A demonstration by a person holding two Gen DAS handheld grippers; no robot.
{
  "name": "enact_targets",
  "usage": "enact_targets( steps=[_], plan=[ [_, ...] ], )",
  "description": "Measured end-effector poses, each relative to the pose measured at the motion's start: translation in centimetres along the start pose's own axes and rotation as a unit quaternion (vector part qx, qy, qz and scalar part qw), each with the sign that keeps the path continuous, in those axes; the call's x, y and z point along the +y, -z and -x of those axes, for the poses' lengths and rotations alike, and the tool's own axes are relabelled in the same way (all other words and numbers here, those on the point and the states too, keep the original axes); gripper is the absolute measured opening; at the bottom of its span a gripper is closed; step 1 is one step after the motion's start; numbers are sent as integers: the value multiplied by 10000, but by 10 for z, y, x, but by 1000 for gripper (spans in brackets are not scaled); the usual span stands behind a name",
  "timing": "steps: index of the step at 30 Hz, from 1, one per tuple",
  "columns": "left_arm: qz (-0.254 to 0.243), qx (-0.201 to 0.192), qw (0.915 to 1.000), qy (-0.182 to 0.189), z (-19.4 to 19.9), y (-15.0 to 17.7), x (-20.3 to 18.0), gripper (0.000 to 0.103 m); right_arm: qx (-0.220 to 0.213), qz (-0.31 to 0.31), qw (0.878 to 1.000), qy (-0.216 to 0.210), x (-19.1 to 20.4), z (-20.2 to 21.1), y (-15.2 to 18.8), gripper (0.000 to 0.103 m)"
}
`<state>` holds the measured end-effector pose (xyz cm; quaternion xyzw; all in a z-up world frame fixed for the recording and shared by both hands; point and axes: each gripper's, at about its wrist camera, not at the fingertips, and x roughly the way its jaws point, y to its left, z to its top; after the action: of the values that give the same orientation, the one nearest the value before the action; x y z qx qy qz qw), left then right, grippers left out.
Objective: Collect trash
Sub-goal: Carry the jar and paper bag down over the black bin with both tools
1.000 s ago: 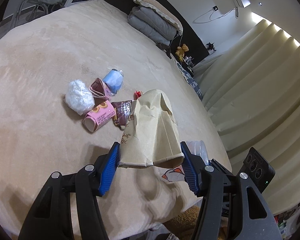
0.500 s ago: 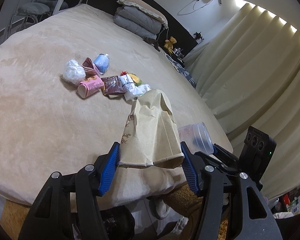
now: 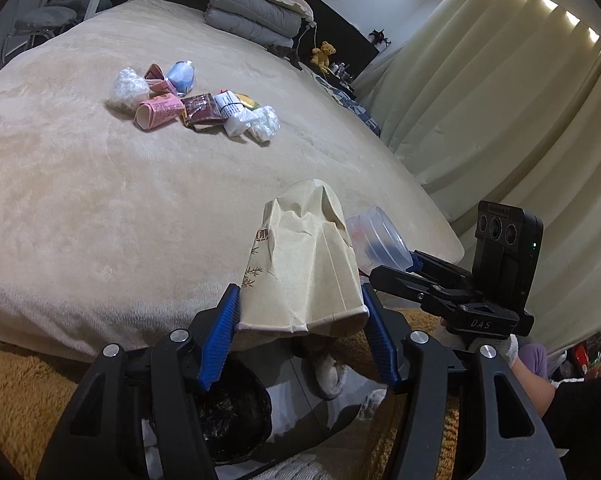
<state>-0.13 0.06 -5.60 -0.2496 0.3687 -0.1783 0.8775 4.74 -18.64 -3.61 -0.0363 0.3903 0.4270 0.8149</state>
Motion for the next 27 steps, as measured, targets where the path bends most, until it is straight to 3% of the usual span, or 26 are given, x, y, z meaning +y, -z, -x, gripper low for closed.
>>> enact_targets(
  steps=[9, 17, 27],
  plan=[
    [-64, 415, 9990, -147, -7, 33, -5, 57, 474, -186, 9986, -165, 6, -8, 26, 65],
    [46, 932, 9949, -392, -25, 52, 2, 57, 1252, -437, 9910, -165, -1, -29, 48, 65],
    [174, 2081, 9735, -928, -77, 77, 14, 57, 2145, -798, 9734, -79, -15, -60, 68, 65]
  ],
)
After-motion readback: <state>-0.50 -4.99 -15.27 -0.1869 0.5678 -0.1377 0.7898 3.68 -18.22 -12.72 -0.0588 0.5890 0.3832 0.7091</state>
